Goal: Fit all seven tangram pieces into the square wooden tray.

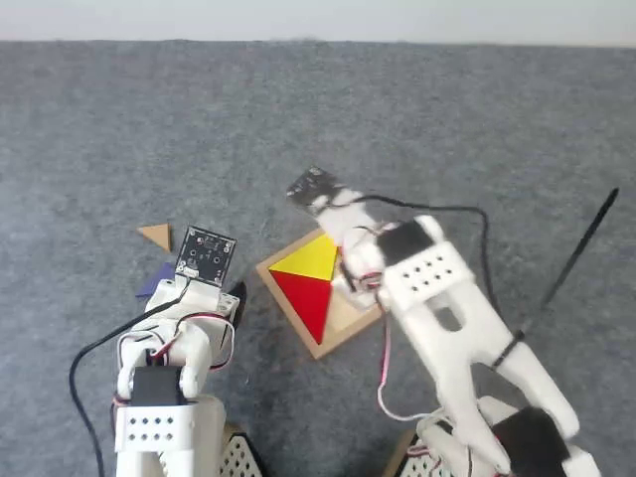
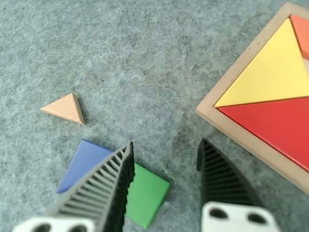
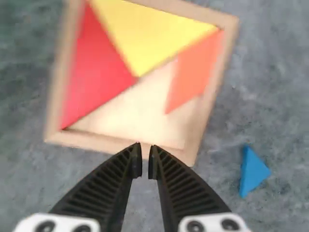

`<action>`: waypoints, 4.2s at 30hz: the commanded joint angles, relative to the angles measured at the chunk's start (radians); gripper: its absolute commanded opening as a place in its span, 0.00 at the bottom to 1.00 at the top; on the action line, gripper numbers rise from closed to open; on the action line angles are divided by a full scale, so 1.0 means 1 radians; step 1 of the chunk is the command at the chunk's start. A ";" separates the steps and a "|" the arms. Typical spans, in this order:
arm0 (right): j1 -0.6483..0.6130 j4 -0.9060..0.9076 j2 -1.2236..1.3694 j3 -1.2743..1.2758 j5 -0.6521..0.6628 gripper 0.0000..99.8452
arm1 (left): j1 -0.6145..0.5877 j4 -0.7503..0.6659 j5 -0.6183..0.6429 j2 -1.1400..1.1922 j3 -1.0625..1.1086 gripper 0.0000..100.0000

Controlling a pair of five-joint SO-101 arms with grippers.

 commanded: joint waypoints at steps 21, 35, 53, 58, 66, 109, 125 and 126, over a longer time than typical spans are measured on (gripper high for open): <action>0.163 -0.337 0.173 0.086 -0.084 0.21 | -0.307 0.003 0.098 0.336 -0.216 0.27; 0.119 -0.363 0.239 0.098 -0.083 0.21 | -0.313 0.005 0.161 0.856 -0.493 0.27; 0.122 -0.360 0.268 0.095 -0.015 0.01 | -0.342 0.249 0.308 1.227 -0.877 0.30; 0.120 -0.334 0.266 0.095 -0.077 0.01 | -0.428 0.316 0.336 1.329 -0.909 0.35; 0.117 -0.337 0.268 0.095 -0.063 0.01 | -0.517 0.201 0.605 1.402 -0.909 0.36; 0.116 -0.341 0.269 0.095 -0.057 0.01 | -0.451 0.163 0.138 1.642 -1.024 0.32; 0.116 -0.341 0.269 0.095 -0.057 0.01 | -0.516 0.166 -0.499 1.642 -1.033 0.32; 0.116 -0.341 0.269 0.095 -0.057 0.01 | -0.525 0.166 -0.514 1.642 -1.033 0.32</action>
